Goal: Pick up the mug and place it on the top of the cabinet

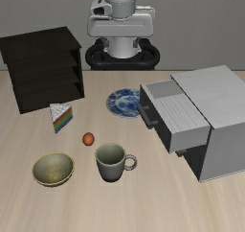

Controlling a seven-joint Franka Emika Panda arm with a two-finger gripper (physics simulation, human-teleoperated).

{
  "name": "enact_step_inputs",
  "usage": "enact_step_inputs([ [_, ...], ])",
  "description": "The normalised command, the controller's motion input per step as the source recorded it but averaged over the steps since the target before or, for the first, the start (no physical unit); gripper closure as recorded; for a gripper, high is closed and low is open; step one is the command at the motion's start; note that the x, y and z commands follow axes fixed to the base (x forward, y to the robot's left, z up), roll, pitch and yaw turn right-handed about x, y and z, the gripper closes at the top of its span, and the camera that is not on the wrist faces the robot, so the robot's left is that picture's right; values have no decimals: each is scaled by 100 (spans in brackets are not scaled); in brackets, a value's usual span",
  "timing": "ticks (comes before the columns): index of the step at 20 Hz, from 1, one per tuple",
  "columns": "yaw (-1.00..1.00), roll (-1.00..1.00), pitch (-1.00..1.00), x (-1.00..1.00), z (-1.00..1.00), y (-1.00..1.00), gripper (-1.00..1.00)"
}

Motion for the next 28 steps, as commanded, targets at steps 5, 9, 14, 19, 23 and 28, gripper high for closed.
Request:
enact_step_inputs([
  [5,0,0,0,100,0,0,-100],
  [9,0,0,0,100,0,0,-100],
  [14,0,0,0,100,0,0,-100],
  [19,0,0,0,100,0,0,-100],
  [23,0,0,0,50,0,-50,-100],
  [28,0,0,0,20,-20,-60,-100],
])
